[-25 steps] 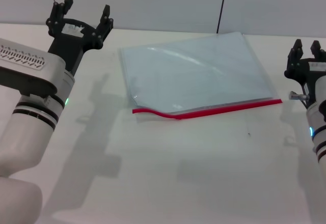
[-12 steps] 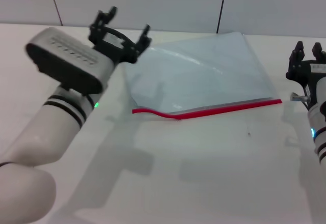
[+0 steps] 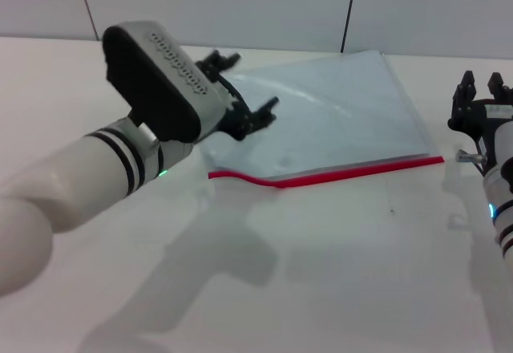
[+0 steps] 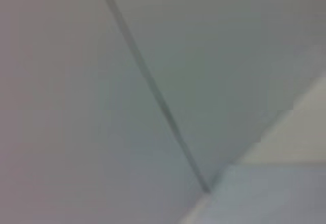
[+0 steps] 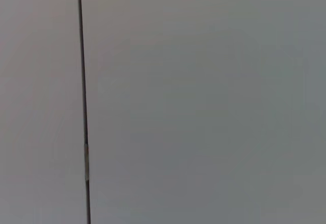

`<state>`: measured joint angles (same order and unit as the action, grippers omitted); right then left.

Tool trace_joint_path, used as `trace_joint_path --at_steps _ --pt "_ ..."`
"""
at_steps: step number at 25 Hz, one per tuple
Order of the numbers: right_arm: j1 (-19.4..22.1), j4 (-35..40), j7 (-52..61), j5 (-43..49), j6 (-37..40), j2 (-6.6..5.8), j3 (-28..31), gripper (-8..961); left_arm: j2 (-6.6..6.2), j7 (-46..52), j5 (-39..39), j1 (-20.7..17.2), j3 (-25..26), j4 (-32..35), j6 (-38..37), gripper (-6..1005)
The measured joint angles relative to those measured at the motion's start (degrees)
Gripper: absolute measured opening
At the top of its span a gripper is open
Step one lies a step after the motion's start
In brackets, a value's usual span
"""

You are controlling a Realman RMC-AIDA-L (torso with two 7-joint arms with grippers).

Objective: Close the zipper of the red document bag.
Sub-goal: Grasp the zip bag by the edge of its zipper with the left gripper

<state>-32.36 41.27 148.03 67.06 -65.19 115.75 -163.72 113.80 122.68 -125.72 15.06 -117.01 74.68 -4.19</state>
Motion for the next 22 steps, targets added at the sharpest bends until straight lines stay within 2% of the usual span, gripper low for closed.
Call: trace_joint_path --at_steps 3,6,8,9,11,14,22 --pt "0.02 -0.19 0.04 0.0 0.47 0.0 0.0 328 -0.33 -1.74 -0.96 -0.04 4.02 3.88 -11.9 823" --pt "-0.13 -0.22 0.05 0.0 1.48 0.0 0.02 327 -0.08 -1.76 -5.03 0.21 8.4 7.06 -24.56 823" --pt "-0.17 -0.27 0.06 0.0 1.67 0.0 0.07 326 0.65 -1.51 -8.59 0.54 10.55 8.52 -30.23 823" --pt "-0.17 -0.28 0.06 0.0 1.7 0.0 0.08 326 1.72 -1.18 -12.9 0.76 12.29 9.71 -35.06 822" --pt "-0.17 -0.29 0.06 0.0 1.92 0.0 0.09 325 2.06 -0.82 -14.69 0.88 12.71 10.17 -36.57 822" --pt "-0.22 -0.49 0.06 0.0 3.13 0.0 0.17 324 2.35 3.49 -23.87 3.09 12.91 11.89 -43.81 822" --pt "-0.78 -0.9 0.06 0.0 3.8 0.08 0.24 322 2.4 5.12 -29.27 7.3 12.66 11.58 -51.11 821"
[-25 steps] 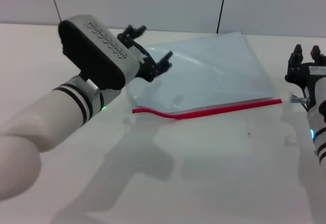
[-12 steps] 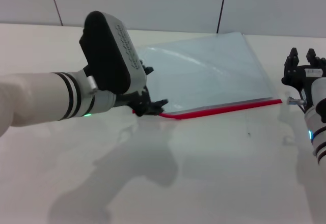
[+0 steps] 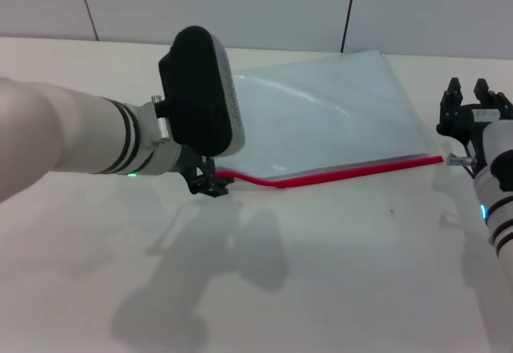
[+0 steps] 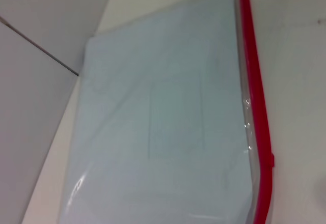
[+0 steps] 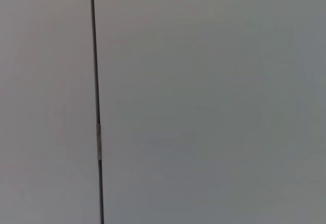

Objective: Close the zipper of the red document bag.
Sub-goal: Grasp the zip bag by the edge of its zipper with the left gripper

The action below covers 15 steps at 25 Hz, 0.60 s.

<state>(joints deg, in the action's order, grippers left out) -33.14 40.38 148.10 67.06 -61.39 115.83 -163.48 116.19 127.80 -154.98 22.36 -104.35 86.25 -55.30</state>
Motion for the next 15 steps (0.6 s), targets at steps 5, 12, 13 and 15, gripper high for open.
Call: trace_joint_path --at_steps 5,12,13,15 --pt "-0.19 0.1 0.06 0.0 0.05 0.0 0.0 320 0.05 0.24 -1.69 1.74 -0.68 -1.25 -1.54 820" --pt "-0.3 0.24 0.1 0.0 0.05 0.0 0.06 318 0.17 1.69 -3.48 4.88 -1.93 -5.22 -1.97 819" --pt "-0.32 0.26 0.16 0.0 0.05 0.0 0.08 318 0.19 1.78 -3.59 5.23 -2.13 -5.71 -1.85 819" --pt "-0.39 0.19 0.46 0.0 0.05 0.0 0.11 317 0.19 1.96 -3.63 5.92 -2.31 -6.69 -1.51 819"
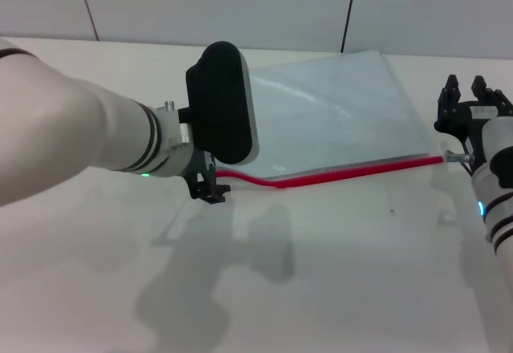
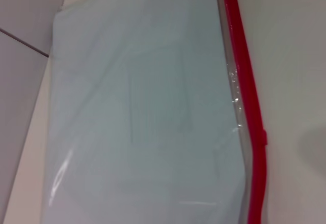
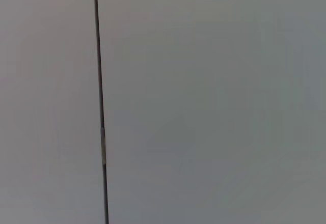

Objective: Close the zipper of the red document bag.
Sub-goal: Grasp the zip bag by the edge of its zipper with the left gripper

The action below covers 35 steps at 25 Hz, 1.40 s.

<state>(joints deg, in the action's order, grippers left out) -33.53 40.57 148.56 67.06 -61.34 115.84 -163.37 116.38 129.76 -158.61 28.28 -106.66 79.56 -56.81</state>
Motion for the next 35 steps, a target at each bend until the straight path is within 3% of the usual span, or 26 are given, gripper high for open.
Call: trace_joint_path --at_steps 25,35 --pt "-0.52 0.24 0.41 0.0 -0.23 0.0 -0.02 309 0.02 0.77 -0.8 5.28 -0.76 -12.89 11.22 816" --pt "-0.57 0.13 0.41 0.0 -0.08 0.0 -0.02 306 0.07 2.49 1.44 6.41 -4.0 -15.23 15.68 815"
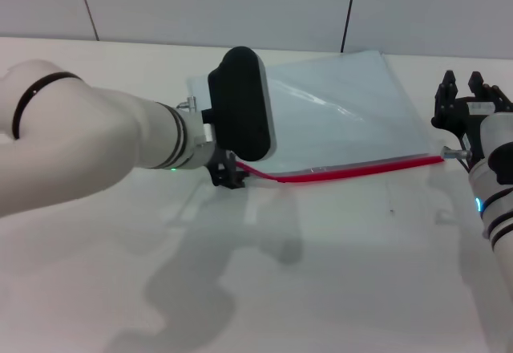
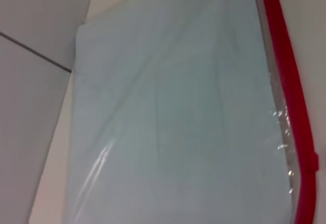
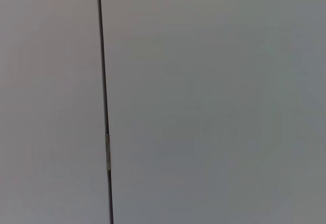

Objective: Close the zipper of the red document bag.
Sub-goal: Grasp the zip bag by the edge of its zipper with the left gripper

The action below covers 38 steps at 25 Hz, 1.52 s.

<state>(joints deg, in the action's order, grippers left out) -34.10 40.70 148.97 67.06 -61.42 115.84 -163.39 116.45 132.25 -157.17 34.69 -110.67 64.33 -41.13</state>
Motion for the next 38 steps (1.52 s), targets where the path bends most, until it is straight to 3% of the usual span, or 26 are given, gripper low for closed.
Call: trace_joint_path --at_steps 7,13,18,30,33,35,38 --pt "0.0 -0.01 0.0 0.0 0.07 0.0 0.0 304 0.0 0.03 2.31 1.06 -0.24 -1.88 0.6 814" --pt "0.0 0.08 0.0 0.0 0.08 0.0 0.0 302 0.0 0.32 2.37 1.08 0.23 -1.93 0.69 605" --pt "0.0 0.11 0.0 0.0 0.08 0.0 0.0 301 -0.01 1.49 1.95 1.01 0.36 -1.94 1.83 362" --pt "0.0 0.96 0.0 0.0 -0.33 -0.08 0.25 297 -0.1 3.55 1.53 0.59 1.97 -1.32 2.2 145" --pt "-0.02 3.19 -0.44 0.06 -0.16 -0.68 1.25 296 -0.22 4.62 1.39 0.02 2.04 -0.32 2.18 120" --pt "-0.02 6.02 -1.3 0.31 -0.15 -1.79 1.45 295 -0.25 4.92 0.72 -1.0 2.36 1.08 2.11 104" --pt "0.2 12.06 -3.81 0.58 0.06 -4.91 1.27 294 -0.22 5.22 -0.67 -2.85 2.84 4.59 2.01 79"
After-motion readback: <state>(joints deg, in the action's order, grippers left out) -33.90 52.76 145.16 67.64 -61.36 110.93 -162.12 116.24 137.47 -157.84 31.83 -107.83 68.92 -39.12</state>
